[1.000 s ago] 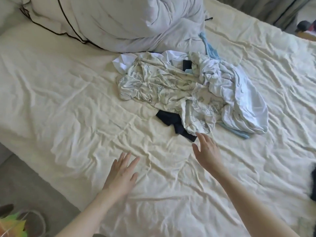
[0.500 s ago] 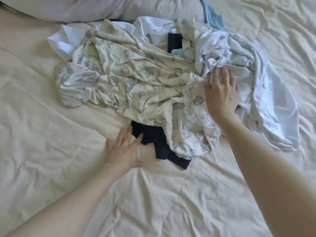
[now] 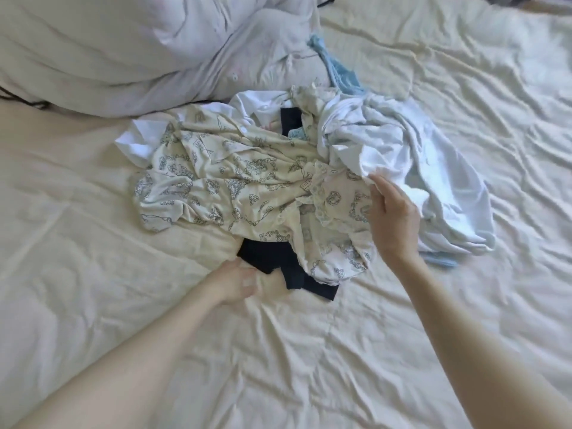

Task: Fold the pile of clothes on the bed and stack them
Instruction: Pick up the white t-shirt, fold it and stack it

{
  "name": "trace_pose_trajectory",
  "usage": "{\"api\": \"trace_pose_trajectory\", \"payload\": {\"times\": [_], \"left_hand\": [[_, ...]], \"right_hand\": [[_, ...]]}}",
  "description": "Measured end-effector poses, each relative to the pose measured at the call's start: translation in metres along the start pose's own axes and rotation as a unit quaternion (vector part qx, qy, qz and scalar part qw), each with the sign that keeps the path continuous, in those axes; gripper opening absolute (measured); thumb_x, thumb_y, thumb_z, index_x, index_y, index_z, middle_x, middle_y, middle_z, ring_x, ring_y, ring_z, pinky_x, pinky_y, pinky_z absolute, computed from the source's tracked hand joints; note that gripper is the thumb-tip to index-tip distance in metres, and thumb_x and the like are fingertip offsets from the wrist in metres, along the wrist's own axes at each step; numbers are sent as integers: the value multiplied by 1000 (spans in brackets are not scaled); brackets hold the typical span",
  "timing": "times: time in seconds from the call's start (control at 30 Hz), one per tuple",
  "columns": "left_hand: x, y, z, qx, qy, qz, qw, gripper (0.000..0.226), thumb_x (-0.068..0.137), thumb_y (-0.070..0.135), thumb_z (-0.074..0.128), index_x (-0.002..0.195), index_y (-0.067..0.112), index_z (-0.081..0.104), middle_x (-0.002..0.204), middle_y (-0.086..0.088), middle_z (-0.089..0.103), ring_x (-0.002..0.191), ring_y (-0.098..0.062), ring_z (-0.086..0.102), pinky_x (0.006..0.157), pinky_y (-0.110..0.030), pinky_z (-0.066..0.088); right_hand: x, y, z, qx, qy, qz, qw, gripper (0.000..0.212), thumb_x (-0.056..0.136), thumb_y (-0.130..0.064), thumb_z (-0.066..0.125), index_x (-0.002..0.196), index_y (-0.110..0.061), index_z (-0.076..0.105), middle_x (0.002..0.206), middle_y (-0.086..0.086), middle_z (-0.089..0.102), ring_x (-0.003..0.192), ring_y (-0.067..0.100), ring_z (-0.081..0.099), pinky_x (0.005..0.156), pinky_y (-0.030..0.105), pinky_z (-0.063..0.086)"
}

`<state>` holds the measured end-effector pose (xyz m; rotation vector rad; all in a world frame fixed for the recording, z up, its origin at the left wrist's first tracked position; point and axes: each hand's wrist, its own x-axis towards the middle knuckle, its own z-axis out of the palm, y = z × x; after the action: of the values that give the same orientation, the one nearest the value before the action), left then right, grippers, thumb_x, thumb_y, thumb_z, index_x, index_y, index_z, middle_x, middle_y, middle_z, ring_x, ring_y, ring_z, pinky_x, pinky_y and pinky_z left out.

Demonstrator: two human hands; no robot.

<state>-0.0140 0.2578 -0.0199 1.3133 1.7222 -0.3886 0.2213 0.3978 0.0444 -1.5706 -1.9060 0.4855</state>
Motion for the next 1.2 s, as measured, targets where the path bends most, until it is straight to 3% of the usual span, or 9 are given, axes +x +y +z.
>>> {"api": "trace_pose_trajectory", "payload": {"times": [0.13,0.27,0.5,0.57,0.73,0.9,1.0,1.1,1.2], "left_hand": [[-98,3,38,-177,87,16,980,43,97,24,49,139,18,43,157,-5,13,144,-13,13,105,-11,13],[-183,-1,50,-196,102,7,975,39,98,22,47,137,15,44,152,-3,27,143,-11,18,107,-12,11],[-293,28,-42,-249,265,117,924,39,93,27,57,131,28,49,132,10,49,120,-10,50,86,-13,38],[-332,44,-64,-287,286,174,898,44,88,35,61,130,38,45,132,12,49,117,-7,51,82,-13,41],[-439,70,-98,-319,347,290,833,81,75,48,71,143,37,29,141,15,39,127,-2,39,102,-23,35],[-534,42,-123,-333,442,299,778,12,88,19,64,100,17,67,93,1,70,87,-16,64,80,-28,49],[-575,6,-135,-364,453,299,757,10,90,16,62,82,18,68,79,3,68,74,-10,60,73,-27,47],[-610,-23,-153,-359,485,282,746,9,89,16,62,83,17,69,80,3,67,75,-9,57,73,-23,44],[-640,-43,-170,-305,531,257,748,9,89,18,63,83,20,69,76,4,63,73,-7,52,69,-19,40]], "right_hand": [[-48,-33,-51,62,15,11,998,22,94,-9,55,111,-3,68,105,10,71,92,20,66,77,17,43],[-64,-85,-109,90,18,23,995,21,95,-11,54,109,-6,69,97,6,71,82,17,62,66,14,39],[-71,-210,-199,180,-12,-30,983,21,94,-15,56,108,-9,71,95,-9,65,86,7,58,73,2,37],[-87,-248,-221,231,-41,-31,972,19,94,-17,56,106,-14,71,92,-12,66,85,1,59,73,4,39],[-128,-346,-268,313,-92,-95,940,17,93,-19,58,93,-33,68,92,-4,72,88,5,60,82,24,46],[-148,-426,-299,384,-89,-114,912,20,93,-24,59,80,-29,73,86,10,71,78,1,56,72,22,44],[-155,-460,-302,387,-108,-124,908,19,90,-32,61,78,-37,75,82,-6,72,77,-1,57,76,24,46],[-156,-488,-298,355,-148,-130,914,29,82,-48,63,93,-24,73,102,22,66,78,14,50,79,37,44],[-155,-509,-293,366,-189,-126,903,18,88,-36,64,75,-40,76,86,3,71,81,16,59,85,42,50]]}}
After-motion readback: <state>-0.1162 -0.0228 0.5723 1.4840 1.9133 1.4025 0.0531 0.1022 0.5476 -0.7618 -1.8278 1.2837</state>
